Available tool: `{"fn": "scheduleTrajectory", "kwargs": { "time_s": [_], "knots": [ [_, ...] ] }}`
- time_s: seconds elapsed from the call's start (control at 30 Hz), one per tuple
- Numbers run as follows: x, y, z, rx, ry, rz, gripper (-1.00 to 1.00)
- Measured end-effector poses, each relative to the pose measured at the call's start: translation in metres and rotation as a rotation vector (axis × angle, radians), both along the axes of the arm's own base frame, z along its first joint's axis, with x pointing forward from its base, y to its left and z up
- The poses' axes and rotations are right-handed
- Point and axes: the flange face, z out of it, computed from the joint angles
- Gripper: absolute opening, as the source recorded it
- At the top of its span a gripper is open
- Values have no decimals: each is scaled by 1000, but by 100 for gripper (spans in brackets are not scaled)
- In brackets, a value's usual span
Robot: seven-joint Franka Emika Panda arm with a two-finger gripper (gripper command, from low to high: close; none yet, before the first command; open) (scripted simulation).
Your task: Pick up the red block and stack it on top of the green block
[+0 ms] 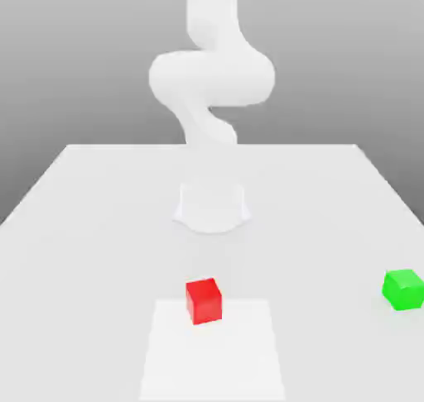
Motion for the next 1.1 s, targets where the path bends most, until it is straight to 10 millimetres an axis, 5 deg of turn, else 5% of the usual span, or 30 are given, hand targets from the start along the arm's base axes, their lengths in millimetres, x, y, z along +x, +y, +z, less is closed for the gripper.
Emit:
{"fn": "scheduleTrajectory", "kwargs": {
  "time_s": [0.13, 0.3, 0.43, 0.6, 0.77, 0.8, 1.0, 1.1],
  "knots": [
    [34, -3, -99, -40, 149, 44, 0],
    [43, -7, -225, -75, 335, 108, 0],
    [21, -10, -326, -91, 495, 170, 0],
    [-30, -13, -451, -95, 691, 253, 0],
    [-39, -13, -505, -97, 718, 265, 0],
    [-40, -13, -513, -97, 718, 265, -100],
    [-40, -13, -517, -97, 719, 265, -100],
    [-39, -13, -503, -96, 719, 265, -100]
  ]
}}
